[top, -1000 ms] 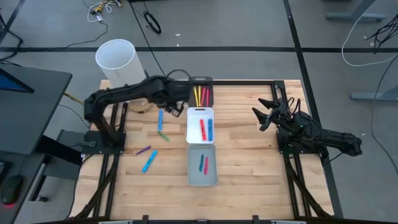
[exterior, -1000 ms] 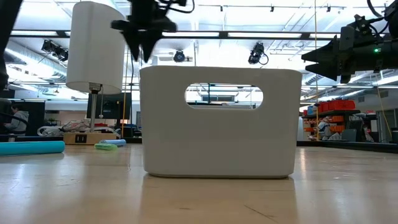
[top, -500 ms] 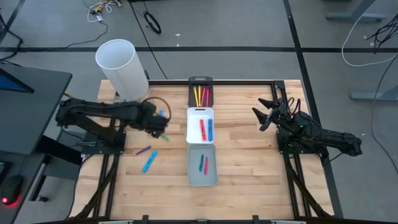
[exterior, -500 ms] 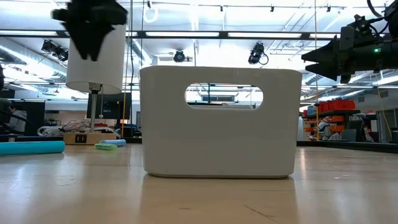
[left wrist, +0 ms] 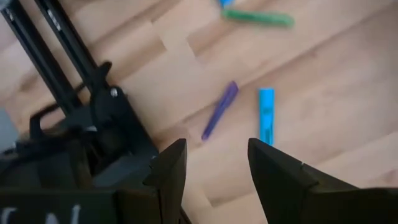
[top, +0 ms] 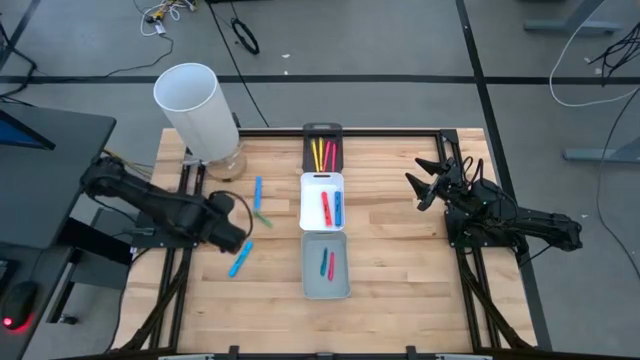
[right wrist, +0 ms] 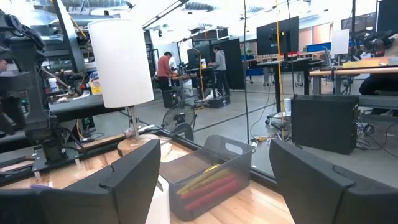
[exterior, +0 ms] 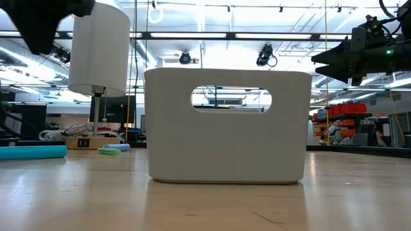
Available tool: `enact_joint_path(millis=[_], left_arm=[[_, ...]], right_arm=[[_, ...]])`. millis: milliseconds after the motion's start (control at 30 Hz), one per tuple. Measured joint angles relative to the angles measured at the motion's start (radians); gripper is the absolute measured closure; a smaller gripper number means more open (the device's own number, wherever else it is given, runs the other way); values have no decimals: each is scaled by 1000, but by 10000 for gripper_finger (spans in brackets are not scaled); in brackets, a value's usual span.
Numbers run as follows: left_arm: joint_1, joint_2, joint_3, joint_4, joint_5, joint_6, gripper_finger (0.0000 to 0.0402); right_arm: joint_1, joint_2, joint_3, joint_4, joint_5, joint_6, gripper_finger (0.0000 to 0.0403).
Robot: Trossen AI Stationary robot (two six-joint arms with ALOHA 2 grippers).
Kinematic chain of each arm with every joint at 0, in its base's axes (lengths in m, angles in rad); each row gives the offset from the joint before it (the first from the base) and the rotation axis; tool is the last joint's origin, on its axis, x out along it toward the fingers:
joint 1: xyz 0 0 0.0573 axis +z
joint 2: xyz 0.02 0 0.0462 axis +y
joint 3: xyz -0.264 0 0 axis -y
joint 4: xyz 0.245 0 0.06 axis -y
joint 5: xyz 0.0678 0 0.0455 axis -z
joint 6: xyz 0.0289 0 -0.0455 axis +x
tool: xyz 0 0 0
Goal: Pick & Place Markers
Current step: Put the blue highlighter pen into the white bin
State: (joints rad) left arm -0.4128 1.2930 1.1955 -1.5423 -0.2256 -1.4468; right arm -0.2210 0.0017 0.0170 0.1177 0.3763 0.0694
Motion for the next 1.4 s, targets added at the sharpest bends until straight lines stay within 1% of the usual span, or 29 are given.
enact_joint_path(millis=[167, 367, 467, 600, 767, 900, 1000, 1133, 1200, 1400], left_arm=[[-70, 0, -1, 19, 41, -67, 225], [-98, 49, -5, 46, 63, -87, 225], [-98, 69, -34, 87, 66, -103, 225], [-102, 69, -117, 201, 94, -193, 225], [-109, 69, -252, 412, 139, -219, 225], [-109, 69, -355, 585, 142, -234, 225], [-109, 72, -418, 674, 141, -261, 225], [-109, 114, -461, 725, 138, -274, 225], [-109, 141, -465, 762, 138, -270, 225], [-109, 216, -466, 786, 134, -270, 225]], right_arm=[[0, 0, 0, 0, 0, 0, 101], [0, 0, 0, 0, 0, 0, 101], [0, 0, 0, 0, 0, 0, 101], [0, 0, 0, 0, 0, 0, 101], [0, 0, 0, 0, 0, 0, 101], [0, 0, 0, 0, 0, 0, 101], [0, 0, 0, 0, 0, 0, 101], [0, 0, 0, 0, 0, 0, 101], [0, 0, 0, 0, 0, 0, 101], [0, 0, 0, 0, 0, 0, 101]])
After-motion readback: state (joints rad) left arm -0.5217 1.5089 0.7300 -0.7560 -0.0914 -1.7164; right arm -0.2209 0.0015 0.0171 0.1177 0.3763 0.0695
